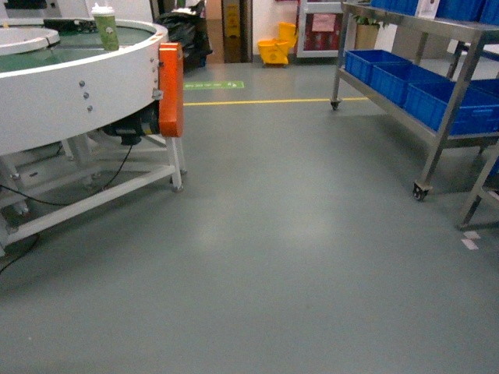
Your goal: Pick red block from blue box to shelf
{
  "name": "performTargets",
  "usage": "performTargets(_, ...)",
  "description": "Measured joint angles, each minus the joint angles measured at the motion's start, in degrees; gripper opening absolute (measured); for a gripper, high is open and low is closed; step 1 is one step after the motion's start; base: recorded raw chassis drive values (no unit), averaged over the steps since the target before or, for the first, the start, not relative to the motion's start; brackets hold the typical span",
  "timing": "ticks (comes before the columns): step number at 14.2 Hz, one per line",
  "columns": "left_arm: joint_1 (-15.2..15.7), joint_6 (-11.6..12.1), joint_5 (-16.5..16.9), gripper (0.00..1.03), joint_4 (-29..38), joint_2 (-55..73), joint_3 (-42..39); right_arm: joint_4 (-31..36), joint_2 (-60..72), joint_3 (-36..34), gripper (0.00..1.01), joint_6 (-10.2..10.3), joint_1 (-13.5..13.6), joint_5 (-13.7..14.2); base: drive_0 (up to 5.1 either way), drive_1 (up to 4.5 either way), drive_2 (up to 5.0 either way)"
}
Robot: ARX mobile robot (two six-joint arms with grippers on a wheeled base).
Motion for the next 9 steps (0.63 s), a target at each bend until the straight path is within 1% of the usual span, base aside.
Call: performTargets(9,0.0,0.0,0.0,0.98,0.0,0.0,0.0,0.1,0.0,0.0,0.29,0.0,0.0,0.0,0.0,4.33,-4.3)
